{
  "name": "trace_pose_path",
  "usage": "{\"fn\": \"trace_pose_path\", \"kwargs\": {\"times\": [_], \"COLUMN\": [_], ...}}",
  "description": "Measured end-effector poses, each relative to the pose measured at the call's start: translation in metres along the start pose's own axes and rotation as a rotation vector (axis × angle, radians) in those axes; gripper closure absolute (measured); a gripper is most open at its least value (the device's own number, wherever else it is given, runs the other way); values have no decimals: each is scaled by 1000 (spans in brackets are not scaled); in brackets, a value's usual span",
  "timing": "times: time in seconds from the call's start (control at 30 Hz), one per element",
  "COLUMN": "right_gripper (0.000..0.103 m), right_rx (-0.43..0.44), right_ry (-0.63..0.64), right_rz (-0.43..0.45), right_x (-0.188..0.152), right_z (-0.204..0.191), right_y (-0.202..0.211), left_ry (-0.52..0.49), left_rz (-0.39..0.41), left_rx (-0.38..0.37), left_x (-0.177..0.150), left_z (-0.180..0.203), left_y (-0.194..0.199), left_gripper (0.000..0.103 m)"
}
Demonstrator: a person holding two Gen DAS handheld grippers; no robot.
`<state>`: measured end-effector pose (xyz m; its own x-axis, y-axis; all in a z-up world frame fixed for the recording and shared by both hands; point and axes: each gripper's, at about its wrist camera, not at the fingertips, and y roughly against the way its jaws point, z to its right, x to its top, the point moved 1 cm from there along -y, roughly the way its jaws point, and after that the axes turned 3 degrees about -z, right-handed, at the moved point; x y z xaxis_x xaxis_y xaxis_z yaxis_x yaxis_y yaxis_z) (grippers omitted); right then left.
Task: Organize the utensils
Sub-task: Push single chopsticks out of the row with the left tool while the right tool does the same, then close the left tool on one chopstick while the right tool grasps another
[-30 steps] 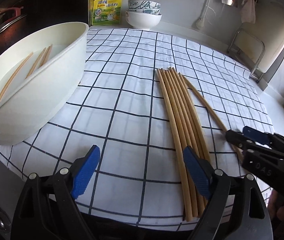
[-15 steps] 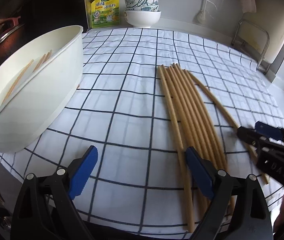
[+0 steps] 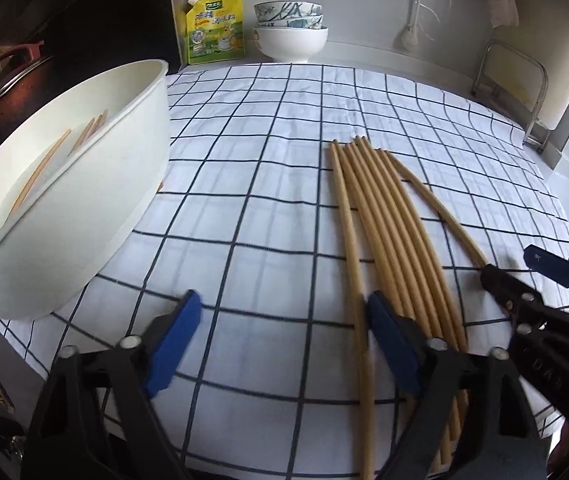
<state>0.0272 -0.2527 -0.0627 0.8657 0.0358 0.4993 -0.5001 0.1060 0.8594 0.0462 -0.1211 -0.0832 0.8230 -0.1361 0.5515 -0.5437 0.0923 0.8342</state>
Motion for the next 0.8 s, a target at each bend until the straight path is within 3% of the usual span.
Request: {"fn": "trace_pose_path", "kwargs": {"times": [0.03, 0.1, 0.17, 0.23, 0.53, 0.8], "right_gripper": [53, 75, 91, 95, 97, 97], "right_rx": [3, 41, 71, 65, 186, 236], "right_ry": [1, 6, 28, 56, -77, -112], "right_rz": [2, 4, 4, 7, 21, 82], "right_x": [0, 0, 0, 0, 2, 12], "right_z": [0, -2, -7, -14, 7, 2], "right_y": [0, 0, 1, 2, 8, 32], "left_ry": [-6, -26, -42, -53, -15, -9], "left_rz": [0, 2, 1, -6, -48, 18], "left_rx": [-6, -24, -41, -63, -166, -236], "left_x": [0, 1, 0, -1, -1, 12], "left_z": [2, 7, 11, 14, 4, -9], "left_y": [1, 4, 6, 7, 15, 50], "left_gripper": [38, 61, 78, 95, 96, 96]}}
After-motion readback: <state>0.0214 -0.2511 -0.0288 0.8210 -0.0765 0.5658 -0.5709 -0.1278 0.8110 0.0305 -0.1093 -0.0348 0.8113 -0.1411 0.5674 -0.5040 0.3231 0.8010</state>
